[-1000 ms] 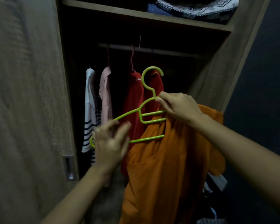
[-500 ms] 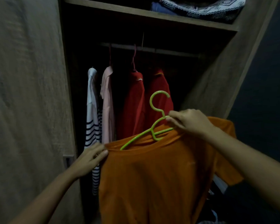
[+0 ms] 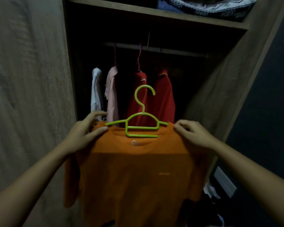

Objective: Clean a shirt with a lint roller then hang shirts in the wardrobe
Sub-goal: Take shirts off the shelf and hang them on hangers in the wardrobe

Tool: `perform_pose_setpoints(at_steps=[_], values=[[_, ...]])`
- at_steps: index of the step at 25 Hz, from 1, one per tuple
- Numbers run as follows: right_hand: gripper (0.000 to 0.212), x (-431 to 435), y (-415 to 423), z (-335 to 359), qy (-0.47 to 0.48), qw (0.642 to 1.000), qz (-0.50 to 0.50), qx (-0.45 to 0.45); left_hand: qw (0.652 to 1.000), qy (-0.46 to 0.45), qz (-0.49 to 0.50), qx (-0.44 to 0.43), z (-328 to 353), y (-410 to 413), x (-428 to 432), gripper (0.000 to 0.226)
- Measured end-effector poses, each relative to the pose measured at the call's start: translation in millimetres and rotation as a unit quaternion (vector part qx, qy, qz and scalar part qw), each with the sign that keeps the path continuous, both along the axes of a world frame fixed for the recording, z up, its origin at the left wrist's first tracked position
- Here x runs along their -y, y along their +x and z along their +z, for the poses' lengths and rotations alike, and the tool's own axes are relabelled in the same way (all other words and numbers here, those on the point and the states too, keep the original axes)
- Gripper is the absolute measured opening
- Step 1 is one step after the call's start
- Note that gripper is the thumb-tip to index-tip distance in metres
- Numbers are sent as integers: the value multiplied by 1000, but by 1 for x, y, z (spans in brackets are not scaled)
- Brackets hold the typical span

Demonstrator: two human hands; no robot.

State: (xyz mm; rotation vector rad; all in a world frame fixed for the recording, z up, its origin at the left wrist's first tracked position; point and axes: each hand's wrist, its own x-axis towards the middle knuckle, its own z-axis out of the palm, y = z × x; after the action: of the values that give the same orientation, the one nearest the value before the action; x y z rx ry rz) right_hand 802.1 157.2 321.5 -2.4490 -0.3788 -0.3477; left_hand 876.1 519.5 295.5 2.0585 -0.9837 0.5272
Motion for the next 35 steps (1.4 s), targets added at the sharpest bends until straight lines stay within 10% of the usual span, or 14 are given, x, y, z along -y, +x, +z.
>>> perform_pose_setpoints(at_steps=[8, 17, 21, 28, 35], values=[[39, -14, 9, 4, 210, 977, 32, 12, 999, 15, 42, 21, 30, 9, -41, 33], [45, -16, 20, 10, 160, 983, -61, 64, 996, -8, 81, 48, 34, 7, -53, 15], [41, 1, 10, -14, 140, 985, -79, -58, 990, -51, 124, 43, 34, 16, -69, 10], [16, 12, 12, 8, 174, 964, -173, 103, 986, -9, 146, 76, 41, 12, -69, 29], [24, -23, 9, 26, -10, 1000, -8, 19, 997, -20, 50, 51, 45, 2, -36, 28]])
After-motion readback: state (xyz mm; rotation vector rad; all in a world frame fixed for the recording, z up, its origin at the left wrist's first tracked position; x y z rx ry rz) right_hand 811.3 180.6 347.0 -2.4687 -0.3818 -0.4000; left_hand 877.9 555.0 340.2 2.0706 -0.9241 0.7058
